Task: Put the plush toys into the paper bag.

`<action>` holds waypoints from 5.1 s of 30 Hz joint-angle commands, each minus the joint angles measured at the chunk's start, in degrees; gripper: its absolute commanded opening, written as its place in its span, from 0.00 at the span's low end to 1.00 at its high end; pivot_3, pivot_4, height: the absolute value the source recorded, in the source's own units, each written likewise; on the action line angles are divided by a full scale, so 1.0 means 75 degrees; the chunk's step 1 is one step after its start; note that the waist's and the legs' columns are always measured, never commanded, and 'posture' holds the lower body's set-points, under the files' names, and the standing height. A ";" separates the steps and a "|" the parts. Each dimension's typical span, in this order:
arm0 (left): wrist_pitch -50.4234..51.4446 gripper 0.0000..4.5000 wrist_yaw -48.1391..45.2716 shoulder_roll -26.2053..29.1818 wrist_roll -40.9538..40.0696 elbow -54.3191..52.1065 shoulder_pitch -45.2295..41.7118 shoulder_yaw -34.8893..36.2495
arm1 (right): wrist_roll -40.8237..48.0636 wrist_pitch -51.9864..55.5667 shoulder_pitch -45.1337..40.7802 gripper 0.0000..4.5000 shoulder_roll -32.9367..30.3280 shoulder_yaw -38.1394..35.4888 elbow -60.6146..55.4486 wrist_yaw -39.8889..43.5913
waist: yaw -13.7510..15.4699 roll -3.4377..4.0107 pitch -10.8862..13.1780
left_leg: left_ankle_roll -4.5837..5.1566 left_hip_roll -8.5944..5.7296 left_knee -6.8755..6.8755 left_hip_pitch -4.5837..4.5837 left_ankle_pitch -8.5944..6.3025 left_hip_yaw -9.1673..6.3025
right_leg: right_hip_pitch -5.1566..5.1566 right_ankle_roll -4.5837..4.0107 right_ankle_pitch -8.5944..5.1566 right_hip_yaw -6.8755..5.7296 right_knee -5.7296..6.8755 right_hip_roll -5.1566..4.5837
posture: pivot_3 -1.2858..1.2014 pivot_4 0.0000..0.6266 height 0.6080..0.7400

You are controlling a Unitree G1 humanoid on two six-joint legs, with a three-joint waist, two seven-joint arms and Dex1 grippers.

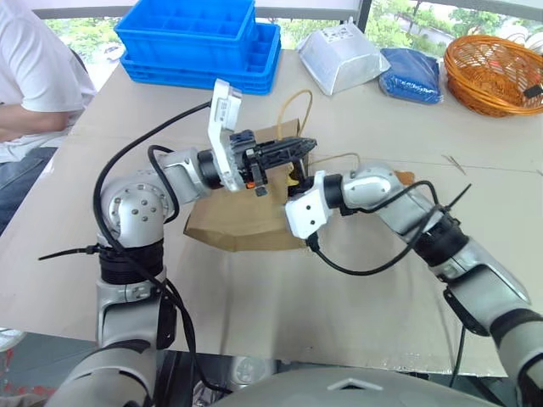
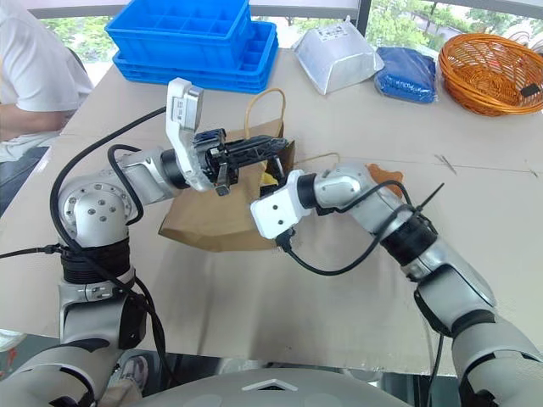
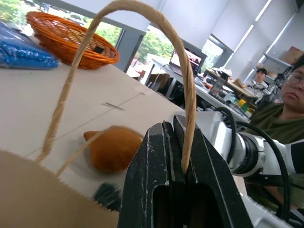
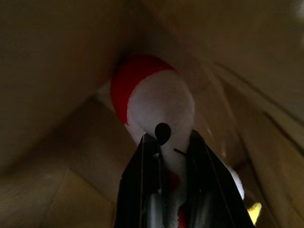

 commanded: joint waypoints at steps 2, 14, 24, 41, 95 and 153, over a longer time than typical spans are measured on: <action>-0.0180 0.00 -0.0055 0.0117 -0.0090 -0.0304 0.0069 0.0158 | 0.0221 -0.0075 0.0387 0.54 -0.0362 -0.0654 -0.0615 -0.0035 | 0.0011 0.0000 0.0000 | 0.0000 0.0001 0.0000 -0.0001 0.0000 -0.0003 | 0.0000 0.0000 0.0000 0.0001 0.0001 -0.0009 | 0.52 0.24 1.00; -0.0905 0.00 -0.0393 0.0702 0.0557 -0.0645 0.0865 -0.0047 | 0.2785 0.5295 0.2868 0.76 -0.1589 -0.3670 -0.5426 -0.0960 | -0.0043 0.0001 0.0000 | -0.0015 0.0000 -0.0005 0.0013 0.0008 -0.0003 | 0.0001 -0.0001 -0.0001 0.0025 0.0012 0.0003 | 0.52 0.24 1.00; -0.1485 0.00 -0.0547 0.0819 0.0997 -0.0844 0.1286 -0.0208 | 0.3036 0.7758 0.3299 0.76 -0.3215 -0.4617 -0.4092 -0.1532 | 0.0032 -0.0001 0.0000 | 0.0007 -0.0012 -0.0009 0.0008 -0.0004 -0.0004 | 0.0011 -0.0001 -0.0003 0.0023 -0.0018 0.0004 | 0.52 0.24 1.00; -0.1573 0.00 -0.0114 0.0802 0.0754 -0.1121 0.1258 0.0139 | 0.4839 0.8658 0.3383 0.01 -0.2496 -0.6008 -0.3635 -0.1019 | 0.0033 0.0003 0.0002 | 0.0005 -0.0007 -0.0010 0.0001 -0.0003 -0.0011 | -0.0001 0.0008 -0.0004 0.0056 -0.0003 0.0015 | 0.52 0.24 1.00; -0.1369 0.00 0.0787 0.0245 -0.0235 -0.0869 0.0737 0.0363 | 0.1010 0.2345 -0.0561 0.01 0.0173 -0.0055 -0.1077 0.0855 | -0.0004 0.0015 0.0010 | 0.0016 -0.0015 -0.0007 -0.0021 -0.0009 -0.0047 | -0.0005 0.0018 -0.0012 0.0072 -0.0008 0.0020 | 0.52 0.24 1.00; -0.0867 0.00 -0.0205 0.0942 -0.0767 0.0831 -0.0479 0.0861 | 1.5002 1.2440 0.0677 0.02 0.0887 -0.7827 -0.5388 -0.8135 | -0.0048 0.0025 0.0017 | 0.0036 -0.0030 -0.0029 -0.0042 -0.0020 -0.0085 | -0.0005 0.0019 -0.0013 0.0045 -0.0027 0.0014 | 0.52 0.24 1.00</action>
